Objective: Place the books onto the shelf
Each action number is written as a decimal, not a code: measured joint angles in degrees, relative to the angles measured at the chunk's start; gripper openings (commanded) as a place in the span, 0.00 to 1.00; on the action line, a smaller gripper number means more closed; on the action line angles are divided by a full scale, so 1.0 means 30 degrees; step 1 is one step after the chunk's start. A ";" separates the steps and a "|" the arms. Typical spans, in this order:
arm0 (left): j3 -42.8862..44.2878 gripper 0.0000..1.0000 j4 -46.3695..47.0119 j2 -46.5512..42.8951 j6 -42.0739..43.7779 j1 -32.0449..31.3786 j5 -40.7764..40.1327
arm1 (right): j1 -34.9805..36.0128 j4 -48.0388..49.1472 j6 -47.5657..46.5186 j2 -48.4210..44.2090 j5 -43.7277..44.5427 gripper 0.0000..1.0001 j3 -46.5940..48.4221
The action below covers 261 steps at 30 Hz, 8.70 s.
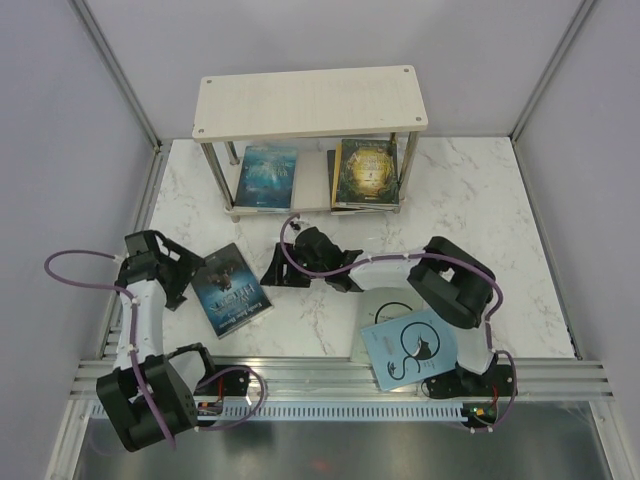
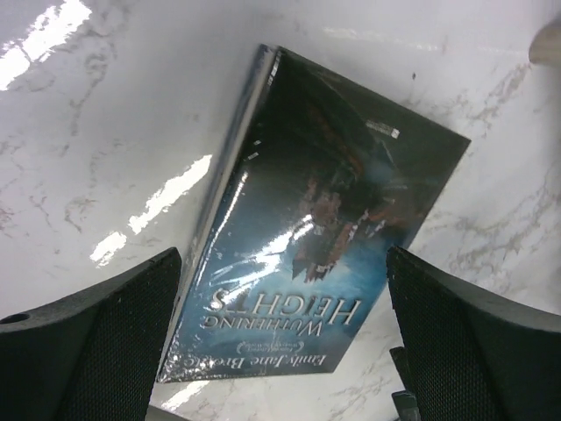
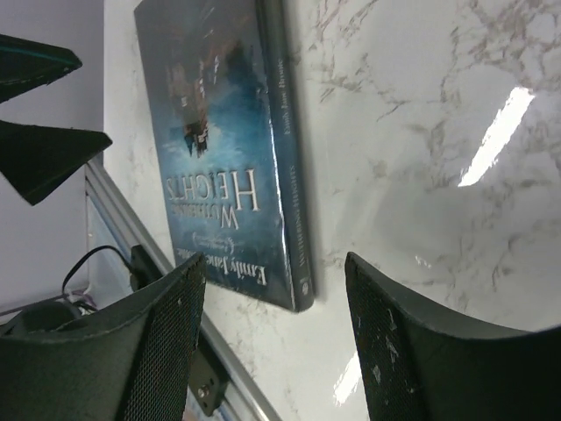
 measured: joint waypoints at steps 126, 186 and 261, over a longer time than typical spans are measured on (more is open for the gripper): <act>-0.6732 0.91 1.0171 -0.1144 -0.4175 -1.0848 -0.1392 | -0.2630 -0.4495 -0.1814 0.0153 -0.2076 0.51 -0.0240; -0.8568 0.02 2.4043 0.4758 -0.6390 -1.7595 0.9151 | -0.6455 -0.7227 -0.2681 -0.7788 0.0015 0.74 -0.6513; 0.0197 0.76 1.0652 0.1086 -0.2455 -0.8466 1.2189 | -0.4131 1.7019 1.0251 -0.7526 -0.6907 0.00 -1.3151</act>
